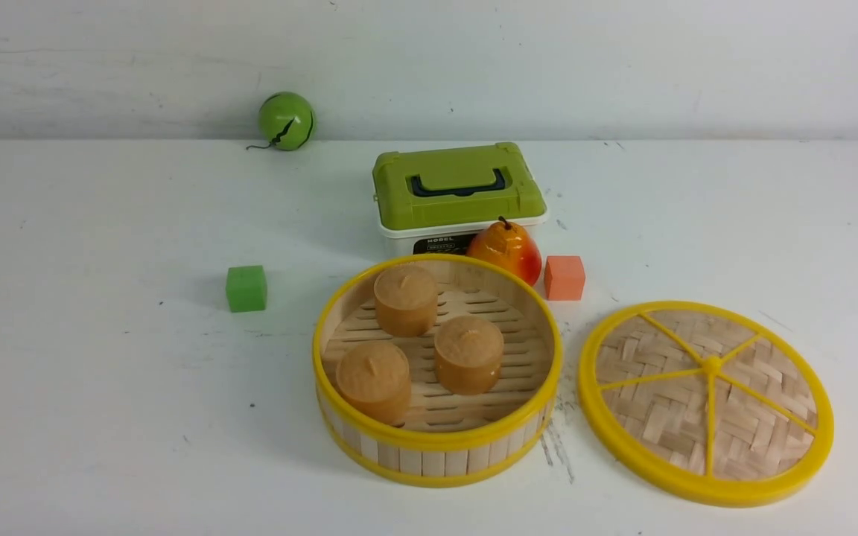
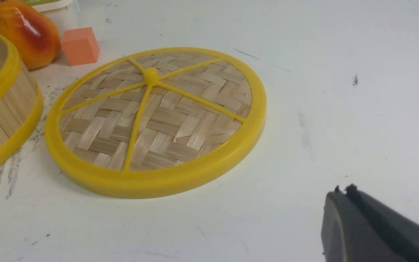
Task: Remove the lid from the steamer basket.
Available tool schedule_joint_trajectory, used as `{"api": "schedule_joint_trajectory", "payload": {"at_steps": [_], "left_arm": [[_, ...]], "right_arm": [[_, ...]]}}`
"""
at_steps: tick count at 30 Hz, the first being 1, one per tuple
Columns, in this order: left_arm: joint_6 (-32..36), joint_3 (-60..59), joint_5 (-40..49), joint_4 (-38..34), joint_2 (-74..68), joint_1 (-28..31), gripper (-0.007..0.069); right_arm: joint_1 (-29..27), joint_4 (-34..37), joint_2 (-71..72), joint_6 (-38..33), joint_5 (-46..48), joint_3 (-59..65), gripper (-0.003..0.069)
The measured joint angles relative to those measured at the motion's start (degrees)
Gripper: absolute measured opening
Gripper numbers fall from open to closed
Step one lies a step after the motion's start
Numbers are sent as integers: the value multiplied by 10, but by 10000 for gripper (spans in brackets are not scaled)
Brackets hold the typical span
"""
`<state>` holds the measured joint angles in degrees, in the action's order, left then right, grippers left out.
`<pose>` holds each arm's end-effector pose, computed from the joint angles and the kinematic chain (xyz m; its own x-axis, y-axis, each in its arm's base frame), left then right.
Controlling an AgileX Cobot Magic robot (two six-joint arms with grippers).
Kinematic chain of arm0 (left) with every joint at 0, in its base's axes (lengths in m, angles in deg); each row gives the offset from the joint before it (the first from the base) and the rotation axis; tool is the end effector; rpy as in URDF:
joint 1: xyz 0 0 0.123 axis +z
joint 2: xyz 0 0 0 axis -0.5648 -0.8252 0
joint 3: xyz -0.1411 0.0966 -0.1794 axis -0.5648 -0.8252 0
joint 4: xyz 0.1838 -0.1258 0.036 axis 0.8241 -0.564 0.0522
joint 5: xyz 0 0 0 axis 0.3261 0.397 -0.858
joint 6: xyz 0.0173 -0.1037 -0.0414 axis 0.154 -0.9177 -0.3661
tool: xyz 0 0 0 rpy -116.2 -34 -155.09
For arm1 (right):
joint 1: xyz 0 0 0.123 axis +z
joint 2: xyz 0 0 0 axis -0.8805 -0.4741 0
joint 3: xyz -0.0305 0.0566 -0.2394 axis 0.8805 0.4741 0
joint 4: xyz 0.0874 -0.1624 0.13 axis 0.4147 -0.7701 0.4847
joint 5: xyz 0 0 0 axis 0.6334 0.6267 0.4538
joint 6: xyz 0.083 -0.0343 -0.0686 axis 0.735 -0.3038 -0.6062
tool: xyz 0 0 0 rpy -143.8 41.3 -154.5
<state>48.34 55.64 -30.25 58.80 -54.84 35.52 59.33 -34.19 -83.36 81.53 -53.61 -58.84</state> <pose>0.0849 0.0014 0.1650 -0.2867 -0.2097 -0.9348 -0.0773 0.9776 -0.1956 0.0840 -0.0058 0.1665 -0.2888 0.1875 -0.9388 0.1120 0.9805 0.1614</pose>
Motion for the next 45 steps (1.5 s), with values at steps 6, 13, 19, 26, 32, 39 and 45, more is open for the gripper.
{"api": "schedule_joint_trajectory", "payload": {"at_steps": [6, 13, 19, 26, 32, 39, 45], "left_arm": [[0, 0, 0, 0, 0, 0, 239], [0, 0, 0, 0, 0, 0, 239], [0, 0, 0, 0, 0, 0, 239], [0, 0, 0, 0, 0, 0, 239], [0, 0, 0, 0, 0, 0, 239], [0, 0, 0, 0, 0, 0, 239], [0, 0, 0, 0, 0, 0, 239]], "right_arm": [[0, 1, 0, 0, 0, 0, -6], [0, 1, 0, -1, 0, 0, 0], [0, 1, 0, -2, 0, 0, 6], [0, 1, 0, -3, 0, 0, 15], [0, 1, 0, -3, 1, 0, 20], [0, 1, 0, -3, 1, 0, 30], [0, 1, 0, -3, 1, 0, 41]]}}
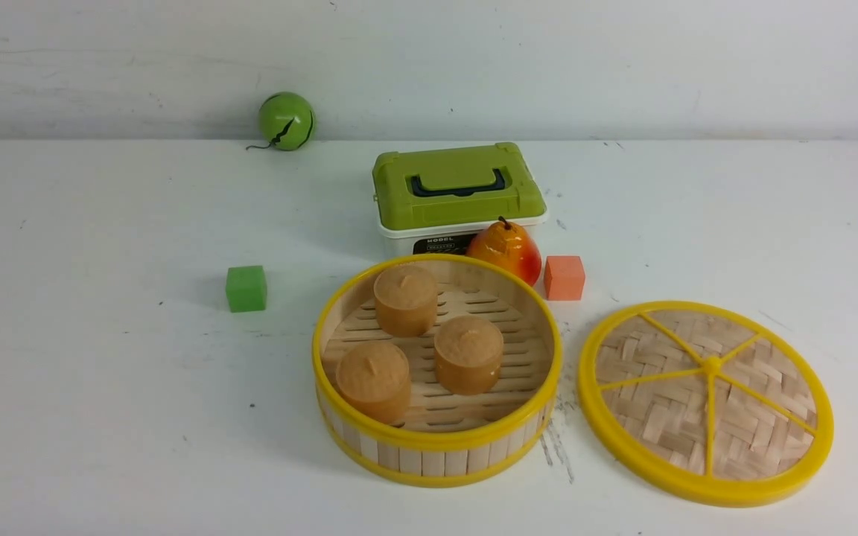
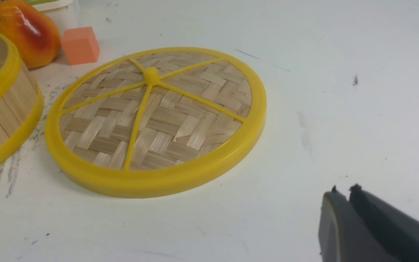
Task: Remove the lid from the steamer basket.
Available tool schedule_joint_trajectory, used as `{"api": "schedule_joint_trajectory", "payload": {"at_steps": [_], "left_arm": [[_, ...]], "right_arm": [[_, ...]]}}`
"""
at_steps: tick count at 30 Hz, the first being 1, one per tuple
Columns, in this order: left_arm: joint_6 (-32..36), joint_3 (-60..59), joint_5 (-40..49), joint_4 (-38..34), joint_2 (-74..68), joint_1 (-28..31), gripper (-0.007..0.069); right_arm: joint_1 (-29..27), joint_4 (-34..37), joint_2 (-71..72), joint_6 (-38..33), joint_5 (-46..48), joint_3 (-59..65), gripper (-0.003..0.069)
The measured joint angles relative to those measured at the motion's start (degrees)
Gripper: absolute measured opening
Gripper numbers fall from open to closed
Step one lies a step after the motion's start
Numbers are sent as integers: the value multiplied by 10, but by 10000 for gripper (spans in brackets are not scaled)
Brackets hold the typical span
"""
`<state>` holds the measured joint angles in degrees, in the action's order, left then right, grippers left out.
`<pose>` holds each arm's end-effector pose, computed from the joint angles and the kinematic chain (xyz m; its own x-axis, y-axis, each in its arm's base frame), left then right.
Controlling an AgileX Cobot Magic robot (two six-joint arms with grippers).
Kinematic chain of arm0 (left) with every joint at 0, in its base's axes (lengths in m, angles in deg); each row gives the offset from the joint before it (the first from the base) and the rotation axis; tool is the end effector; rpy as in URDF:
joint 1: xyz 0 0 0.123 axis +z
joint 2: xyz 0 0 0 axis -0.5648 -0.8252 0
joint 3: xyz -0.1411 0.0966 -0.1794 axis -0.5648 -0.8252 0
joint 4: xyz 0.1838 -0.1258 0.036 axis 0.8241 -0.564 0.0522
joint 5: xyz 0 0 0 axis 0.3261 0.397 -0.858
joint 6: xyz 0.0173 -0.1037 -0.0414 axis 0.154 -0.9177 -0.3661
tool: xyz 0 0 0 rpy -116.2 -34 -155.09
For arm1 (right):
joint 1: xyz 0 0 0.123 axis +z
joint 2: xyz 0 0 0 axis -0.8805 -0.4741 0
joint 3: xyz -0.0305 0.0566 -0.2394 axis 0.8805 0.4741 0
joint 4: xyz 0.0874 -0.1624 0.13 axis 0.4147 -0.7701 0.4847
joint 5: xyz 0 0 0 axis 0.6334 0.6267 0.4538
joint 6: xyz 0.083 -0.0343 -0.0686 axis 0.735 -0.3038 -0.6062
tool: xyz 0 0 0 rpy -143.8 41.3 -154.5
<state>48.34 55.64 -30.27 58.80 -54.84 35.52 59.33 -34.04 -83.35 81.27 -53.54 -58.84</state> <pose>0.0849 0.0014 0.1650 -0.2864 -0.2097 -0.9349 -0.0772 0.9776 -0.1956 0.0839 -0.0057 0.1663 -0.2902 0.1855 -0.9388 0.1107 0.9810 0.1596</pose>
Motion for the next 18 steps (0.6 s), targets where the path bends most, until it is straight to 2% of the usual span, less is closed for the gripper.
{"api": "schedule_joint_trajectory", "payload": {"at_steps": [18], "left_arm": [[0, 0, 0, 0, 0, 0, 239]], "right_arm": [[0, 0, 0, 0, 0, 0, 69]]}}
